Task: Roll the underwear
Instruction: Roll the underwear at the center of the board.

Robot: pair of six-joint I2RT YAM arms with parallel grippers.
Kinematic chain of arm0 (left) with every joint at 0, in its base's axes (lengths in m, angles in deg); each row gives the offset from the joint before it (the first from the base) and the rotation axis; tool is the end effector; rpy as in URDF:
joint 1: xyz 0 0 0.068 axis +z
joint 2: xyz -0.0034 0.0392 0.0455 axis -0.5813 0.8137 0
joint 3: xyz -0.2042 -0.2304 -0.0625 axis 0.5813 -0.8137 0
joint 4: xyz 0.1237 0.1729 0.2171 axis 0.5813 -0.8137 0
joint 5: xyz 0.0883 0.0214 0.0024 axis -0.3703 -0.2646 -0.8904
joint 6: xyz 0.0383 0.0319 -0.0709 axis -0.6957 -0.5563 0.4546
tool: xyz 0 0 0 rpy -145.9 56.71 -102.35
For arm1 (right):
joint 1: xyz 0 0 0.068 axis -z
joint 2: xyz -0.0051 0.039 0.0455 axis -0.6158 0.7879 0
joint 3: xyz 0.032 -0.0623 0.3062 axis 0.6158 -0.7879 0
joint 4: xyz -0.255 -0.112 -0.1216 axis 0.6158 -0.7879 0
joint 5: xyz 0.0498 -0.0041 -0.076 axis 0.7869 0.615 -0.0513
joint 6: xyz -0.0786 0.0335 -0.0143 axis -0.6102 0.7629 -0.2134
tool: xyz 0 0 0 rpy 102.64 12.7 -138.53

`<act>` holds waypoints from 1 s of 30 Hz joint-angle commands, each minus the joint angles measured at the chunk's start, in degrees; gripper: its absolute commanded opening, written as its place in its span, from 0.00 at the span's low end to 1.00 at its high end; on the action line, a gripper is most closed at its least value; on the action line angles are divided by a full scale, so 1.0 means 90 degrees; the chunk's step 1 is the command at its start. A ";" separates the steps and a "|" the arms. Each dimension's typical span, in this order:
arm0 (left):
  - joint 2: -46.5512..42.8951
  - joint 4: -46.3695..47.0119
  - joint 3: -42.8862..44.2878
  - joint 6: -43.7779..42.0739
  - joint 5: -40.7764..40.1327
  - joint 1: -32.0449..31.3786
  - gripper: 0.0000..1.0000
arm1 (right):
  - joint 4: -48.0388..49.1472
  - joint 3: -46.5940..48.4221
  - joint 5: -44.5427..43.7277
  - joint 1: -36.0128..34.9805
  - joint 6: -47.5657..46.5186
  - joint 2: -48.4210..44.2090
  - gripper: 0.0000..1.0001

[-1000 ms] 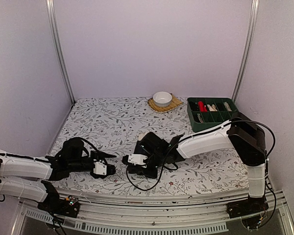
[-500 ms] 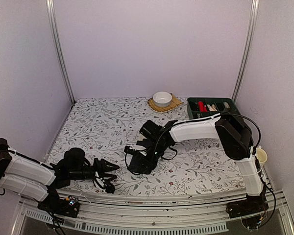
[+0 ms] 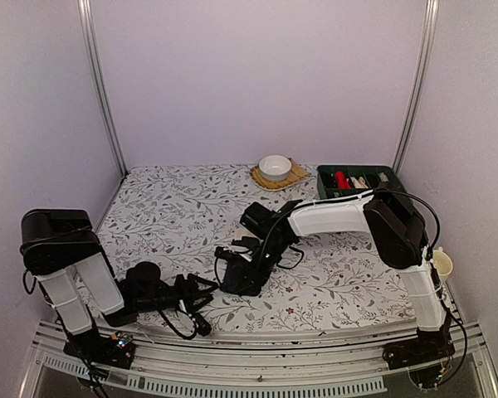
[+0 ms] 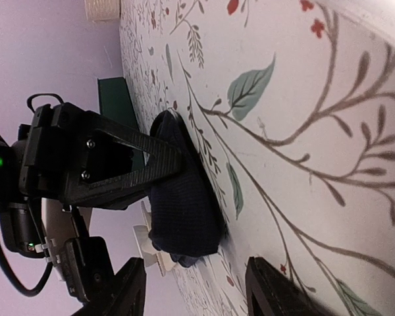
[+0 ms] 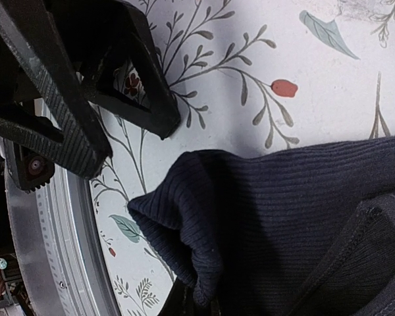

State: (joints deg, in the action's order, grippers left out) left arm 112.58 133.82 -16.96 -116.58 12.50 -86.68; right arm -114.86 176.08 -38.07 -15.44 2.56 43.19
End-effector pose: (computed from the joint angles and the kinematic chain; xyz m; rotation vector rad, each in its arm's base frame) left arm 0.1497 -0.2065 0.0633 1.9212 0.4688 0.3335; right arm 0.2749 0.4527 0.1023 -1.7304 2.3660 1.1229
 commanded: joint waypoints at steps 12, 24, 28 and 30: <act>0.1408 0.1235 0.0148 -0.0761 -0.0408 -0.0305 0.54 | -0.0184 0.0270 0.0169 0.0012 -0.0003 0.0278 0.05; 0.0909 0.0058 0.0386 -0.0874 -0.0514 -0.0475 0.49 | -0.0133 0.0280 0.0388 0.0014 -0.0029 0.0297 0.05; 0.1205 0.0454 0.0387 -0.1049 -0.0632 -0.0532 0.47 | -0.0160 0.0290 0.0434 0.0021 -0.0039 0.0298 0.05; 0.1254 0.0468 0.0457 -0.1036 -0.0718 -0.0543 0.46 | -0.0187 0.0281 0.0435 0.0018 -0.0048 0.0298 0.05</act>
State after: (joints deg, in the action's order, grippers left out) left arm 121.06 140.79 -12.87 -124.30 7.80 -90.48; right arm -115.65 177.21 -35.82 -15.44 2.53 44.63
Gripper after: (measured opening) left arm 0.467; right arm 0.051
